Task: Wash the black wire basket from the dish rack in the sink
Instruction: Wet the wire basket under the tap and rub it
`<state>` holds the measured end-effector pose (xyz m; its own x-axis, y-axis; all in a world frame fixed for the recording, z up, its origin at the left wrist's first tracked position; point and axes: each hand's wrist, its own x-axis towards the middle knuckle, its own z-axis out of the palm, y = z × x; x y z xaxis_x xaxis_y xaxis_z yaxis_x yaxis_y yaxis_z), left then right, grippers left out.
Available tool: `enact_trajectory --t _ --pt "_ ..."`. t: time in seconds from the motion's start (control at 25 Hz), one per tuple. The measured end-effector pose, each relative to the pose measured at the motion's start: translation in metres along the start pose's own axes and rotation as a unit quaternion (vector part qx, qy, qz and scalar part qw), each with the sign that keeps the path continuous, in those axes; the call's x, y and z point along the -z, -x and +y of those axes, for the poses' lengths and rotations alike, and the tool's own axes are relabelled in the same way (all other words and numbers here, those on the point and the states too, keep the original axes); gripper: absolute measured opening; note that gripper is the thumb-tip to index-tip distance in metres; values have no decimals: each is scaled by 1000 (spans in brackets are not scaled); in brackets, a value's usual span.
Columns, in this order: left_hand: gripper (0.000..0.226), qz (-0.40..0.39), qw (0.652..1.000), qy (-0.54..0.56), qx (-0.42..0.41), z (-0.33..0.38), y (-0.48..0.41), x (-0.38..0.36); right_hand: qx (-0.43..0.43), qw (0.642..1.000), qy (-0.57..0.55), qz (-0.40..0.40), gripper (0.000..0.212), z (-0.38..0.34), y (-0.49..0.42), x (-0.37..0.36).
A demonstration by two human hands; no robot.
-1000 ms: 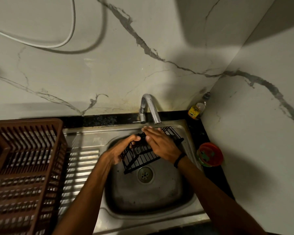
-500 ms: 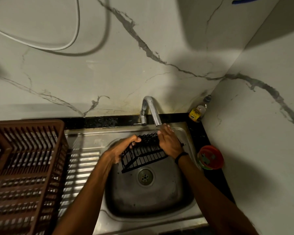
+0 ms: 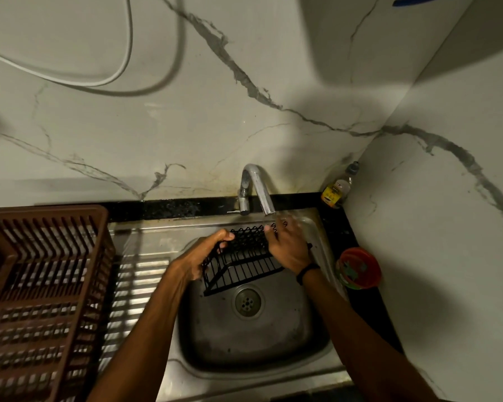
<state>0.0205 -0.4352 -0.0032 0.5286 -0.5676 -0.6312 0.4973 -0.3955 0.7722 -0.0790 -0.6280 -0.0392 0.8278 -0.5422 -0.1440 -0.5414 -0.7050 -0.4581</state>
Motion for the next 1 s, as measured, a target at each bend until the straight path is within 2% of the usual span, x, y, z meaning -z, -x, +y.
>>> enact_trajectory --t 0.12,0.24,0.28,0.4,0.44,0.52,0.6,0.68,0.72,0.84,1.0 --pt "32 14 999 46 -16 -6 -5 -9 164 986 -1 -16 64 -61 37 -8" --pt "18 11 998 53 -41 -8 -3 -5 266 964 6 -19 53 -38 26 5" --pt "21 11 998 39 -37 -9 -2 -2 244 970 2 -22 47 -19 13 9" --pt "38 8 1000 -11 -9 -10 -3 1 71 995 -66 -4 40 16 -10 15" --pt "39 10 1000 -8 -9 -10 -3 -1 65 997 -46 4 42 8 -8 9" --pt "30 26 999 16 -16 -12 -5 -6 135 991 5 1 49 -21 11 -7" --pt "27 27 998 47 -31 -15 -7 -9 252 968 -12 -2 51 -37 29 -8" --pt "25 28 998 39 -47 -17 -5 -10 292 956 -2 -11 46 -17 16 -6" --pt "24 29 998 28 -47 -16 -4 -9 265 964 1 -13 47 -5 7 -5" --pt "19 26 999 19 -13 -13 0 -3 85 992 -89 13 48 38 -15 -4" --pt "29 10 1000 13 11 -17 0 6 -19 977 -211 -2 37 62 -14 -2"
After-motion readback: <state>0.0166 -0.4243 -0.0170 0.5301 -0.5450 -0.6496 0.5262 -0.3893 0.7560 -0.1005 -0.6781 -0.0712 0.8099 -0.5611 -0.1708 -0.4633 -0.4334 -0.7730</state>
